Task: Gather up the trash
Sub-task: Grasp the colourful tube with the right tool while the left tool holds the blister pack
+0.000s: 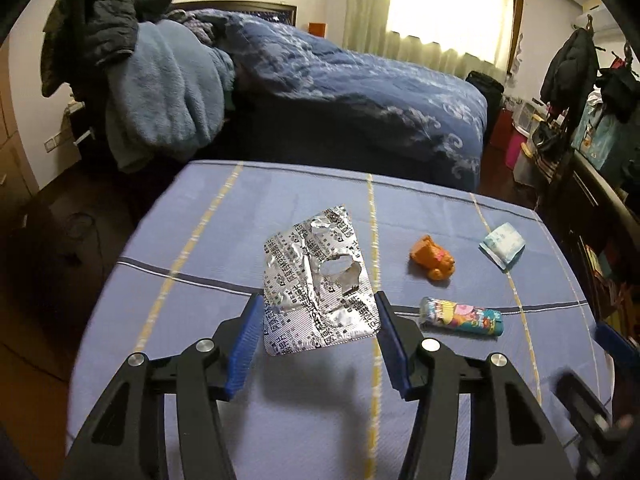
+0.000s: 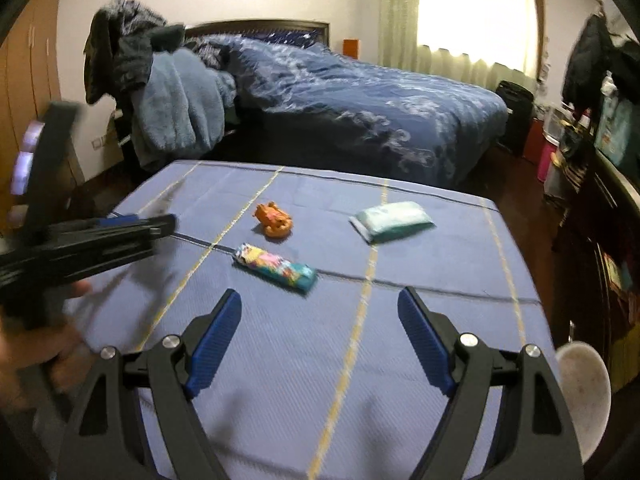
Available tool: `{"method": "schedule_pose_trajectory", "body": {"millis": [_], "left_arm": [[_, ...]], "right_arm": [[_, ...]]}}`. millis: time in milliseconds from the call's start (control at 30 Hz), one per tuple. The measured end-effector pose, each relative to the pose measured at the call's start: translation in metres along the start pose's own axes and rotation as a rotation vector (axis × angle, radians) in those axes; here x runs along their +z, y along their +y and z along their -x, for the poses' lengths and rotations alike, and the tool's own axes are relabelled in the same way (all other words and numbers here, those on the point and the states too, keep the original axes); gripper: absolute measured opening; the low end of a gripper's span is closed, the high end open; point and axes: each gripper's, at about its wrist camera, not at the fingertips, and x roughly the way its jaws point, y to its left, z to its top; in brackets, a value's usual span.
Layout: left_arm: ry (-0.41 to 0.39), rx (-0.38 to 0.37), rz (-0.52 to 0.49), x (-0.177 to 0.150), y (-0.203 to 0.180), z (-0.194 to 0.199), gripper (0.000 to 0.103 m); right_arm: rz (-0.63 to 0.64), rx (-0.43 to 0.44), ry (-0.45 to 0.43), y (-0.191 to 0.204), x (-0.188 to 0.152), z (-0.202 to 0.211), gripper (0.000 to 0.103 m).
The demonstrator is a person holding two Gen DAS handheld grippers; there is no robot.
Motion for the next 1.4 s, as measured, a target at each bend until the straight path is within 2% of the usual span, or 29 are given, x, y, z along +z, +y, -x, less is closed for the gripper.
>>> {"method": "schedule_pose_trajectory", "body": {"millis": [300,533,633,700,800,1033,1400], "left_arm": [[-0.037,-0.025,0.000,0.000,0.019,0.019,0.055],[-0.040,-0.050,0.006,0.000,0.024,0.024,0.055],[-0.041,-0.058,0.008,-0.001,0.024,0.025,0.055],[-0.043,-0.061,0.005,-0.002,0.022,0.027,0.055],[-0.048,-0.065,-0.001,-0.003,0.018,0.031,0.055],[-0.058,-0.068,0.000,-0.007,0.016,0.044,0.056],[-0.079,-0.102,-0.025,-0.013,0.001,0.064,0.056]], "right_arm": [[0.034,0.013,0.161,0.024,0.023,-0.089,0.081],[0.033,0.058,0.198,0.029,0.030,-0.107,0.078],[0.040,0.082,0.196,0.033,0.029,-0.105,0.065],[0.057,0.099,0.194,0.038,0.029,-0.101,0.044],[0.100,0.094,0.190,0.048,0.026,-0.093,0.029],[0.145,0.094,0.159,0.055,0.013,-0.072,0.026],[0.032,0.142,0.085,0.024,0.005,-0.014,0.025]]}}
